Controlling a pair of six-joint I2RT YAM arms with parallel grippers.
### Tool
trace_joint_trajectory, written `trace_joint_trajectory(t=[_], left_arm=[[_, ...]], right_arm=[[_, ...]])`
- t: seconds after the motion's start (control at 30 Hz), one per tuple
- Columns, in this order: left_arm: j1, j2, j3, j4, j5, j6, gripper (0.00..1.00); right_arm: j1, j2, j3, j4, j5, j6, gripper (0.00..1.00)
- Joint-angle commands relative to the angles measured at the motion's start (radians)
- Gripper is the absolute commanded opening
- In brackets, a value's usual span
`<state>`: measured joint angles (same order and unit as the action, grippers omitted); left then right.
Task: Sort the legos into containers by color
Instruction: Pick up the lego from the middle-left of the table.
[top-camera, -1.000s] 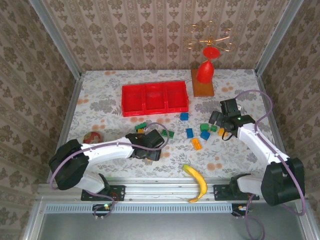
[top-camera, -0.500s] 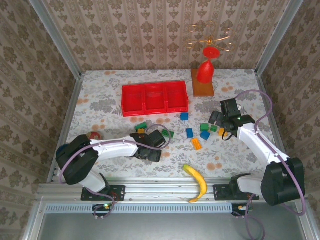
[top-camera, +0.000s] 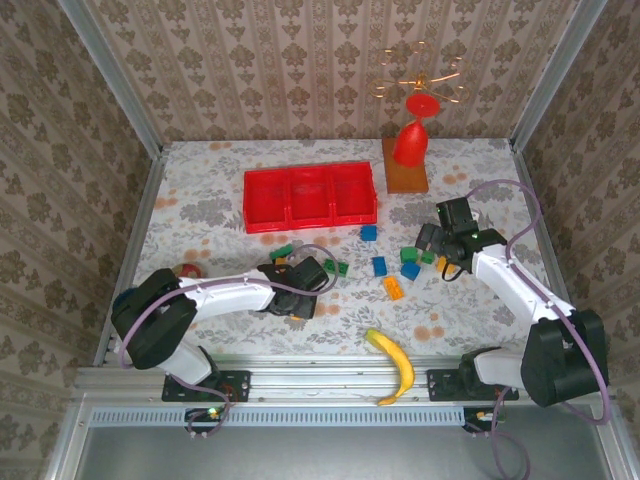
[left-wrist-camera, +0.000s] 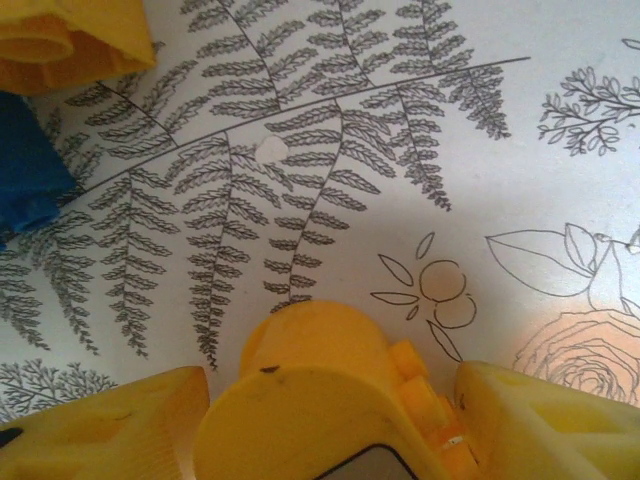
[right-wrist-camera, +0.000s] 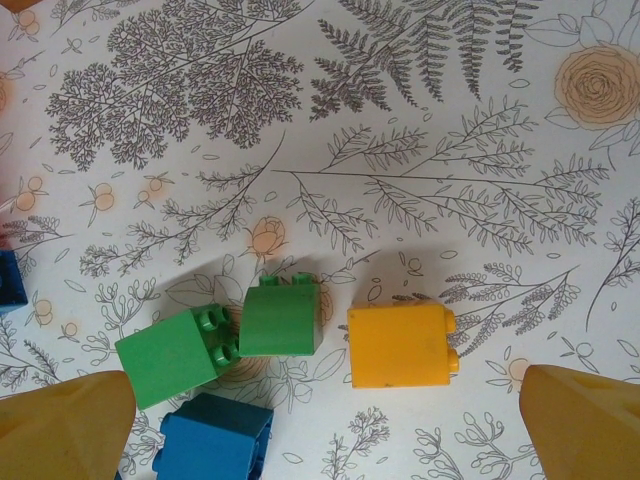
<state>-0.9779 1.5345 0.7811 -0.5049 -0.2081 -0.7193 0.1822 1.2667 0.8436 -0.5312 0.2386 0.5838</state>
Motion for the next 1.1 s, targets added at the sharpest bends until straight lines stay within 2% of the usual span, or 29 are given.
trace_joint_trajectory(t=[0.0, 0.43, 0.8, 1.07], left_arm=[[0.016, -0.002, 0.0, -0.057, -0.076, -0.017, 0.66], [0.002, 0.005, 0.012, -0.066, -0.091, -0.015, 0.48], [-0.012, -0.038, 0.025, -0.047, -0.133, 0.015, 0.47], [0.018, -0.068, 0.128, -0.026, -0.163, 0.132, 0.45]], right_arm=[[0.01, 0.014, 0.009, -0.011, 0.005, 0.021, 1.0], [0.028, 0.03, 0.02, -0.01, 0.008, 0.024, 1.0], [0.041, 0.012, 0.018, -0.01, 0.022, 0.022, 1.0], [0.056, -0.009, 0.02, -0.01, 0.036, 0.015, 1.0]])
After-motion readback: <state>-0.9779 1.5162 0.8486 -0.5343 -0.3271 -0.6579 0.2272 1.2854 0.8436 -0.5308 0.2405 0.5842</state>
